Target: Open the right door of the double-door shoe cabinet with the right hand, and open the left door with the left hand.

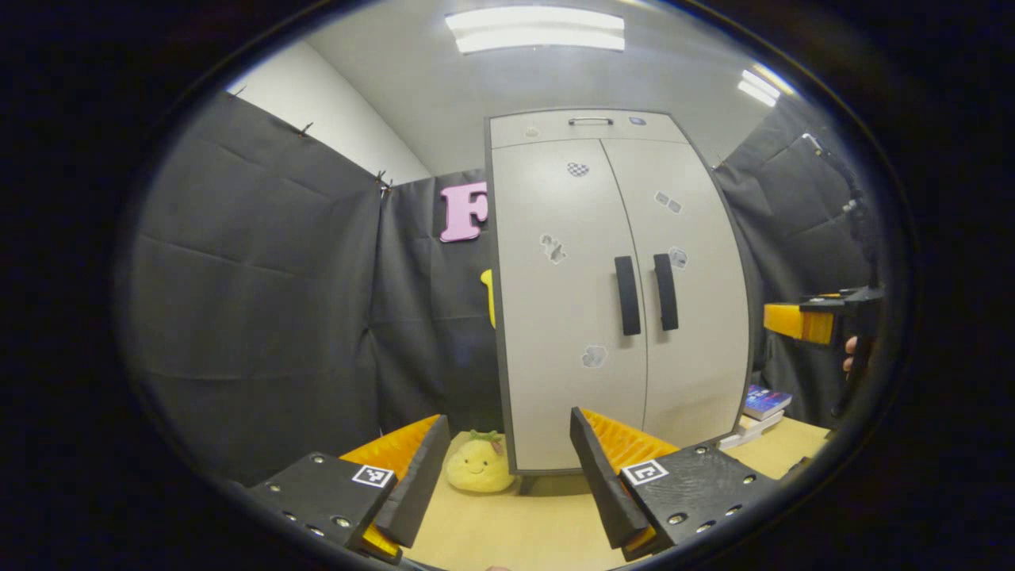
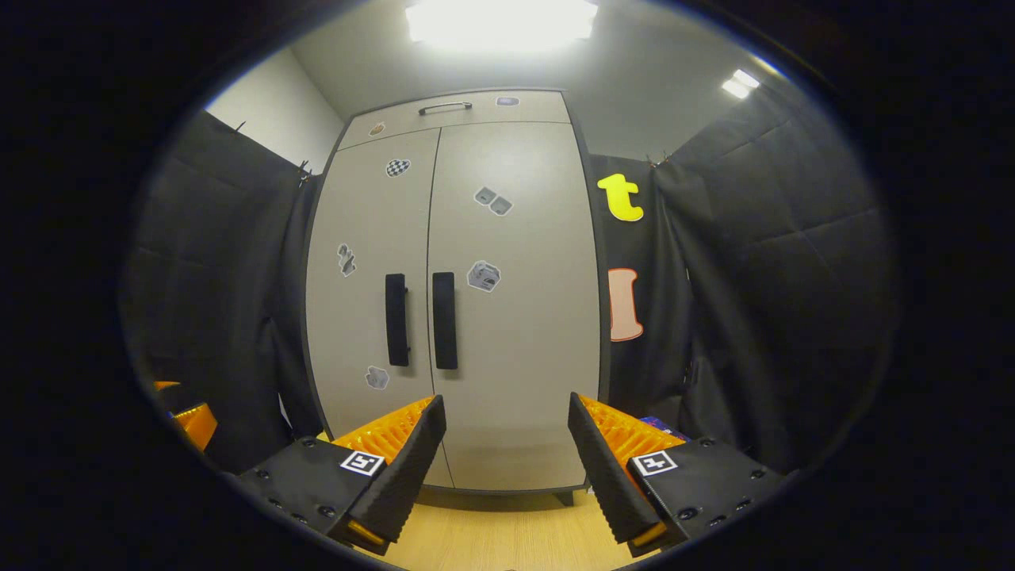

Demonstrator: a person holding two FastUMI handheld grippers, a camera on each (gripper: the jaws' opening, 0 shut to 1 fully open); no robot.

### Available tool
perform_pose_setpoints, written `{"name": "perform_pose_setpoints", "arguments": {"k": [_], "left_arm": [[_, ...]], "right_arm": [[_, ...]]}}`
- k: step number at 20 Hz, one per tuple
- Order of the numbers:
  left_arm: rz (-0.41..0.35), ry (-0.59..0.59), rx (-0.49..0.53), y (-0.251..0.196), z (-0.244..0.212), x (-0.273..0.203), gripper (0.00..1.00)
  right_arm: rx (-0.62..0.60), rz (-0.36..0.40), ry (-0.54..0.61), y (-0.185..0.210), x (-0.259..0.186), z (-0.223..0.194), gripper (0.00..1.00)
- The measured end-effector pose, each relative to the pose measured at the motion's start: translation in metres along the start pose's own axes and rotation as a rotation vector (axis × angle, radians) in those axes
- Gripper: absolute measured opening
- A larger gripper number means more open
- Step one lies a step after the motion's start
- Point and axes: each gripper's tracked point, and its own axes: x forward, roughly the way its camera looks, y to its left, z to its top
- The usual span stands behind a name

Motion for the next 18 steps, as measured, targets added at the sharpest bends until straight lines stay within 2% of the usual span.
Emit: {"name": "perform_pose_setpoints", "arguments": {"k": [6, 11, 18], "left_arm": [[0.058, 0.013, 0.014, 0.025, -0.006, -0.007, 0.89], [0.093, 0.033, 0.028, 0.037, -0.013, -0.012, 0.89], [0.145, 0.062, 0.033, 0.06, -0.027, -0.027, 0.89]], "right_arm": [[0.018, 0.018, -0.011, 0.016, 0.045, 0.018, 0.96], [0.041, 0.033, 0.022, 0.034, 0.084, 0.02, 0.96], [-0.031, 0.066, 0.042, 0.067, 0.132, 0.02, 0.96]]}}
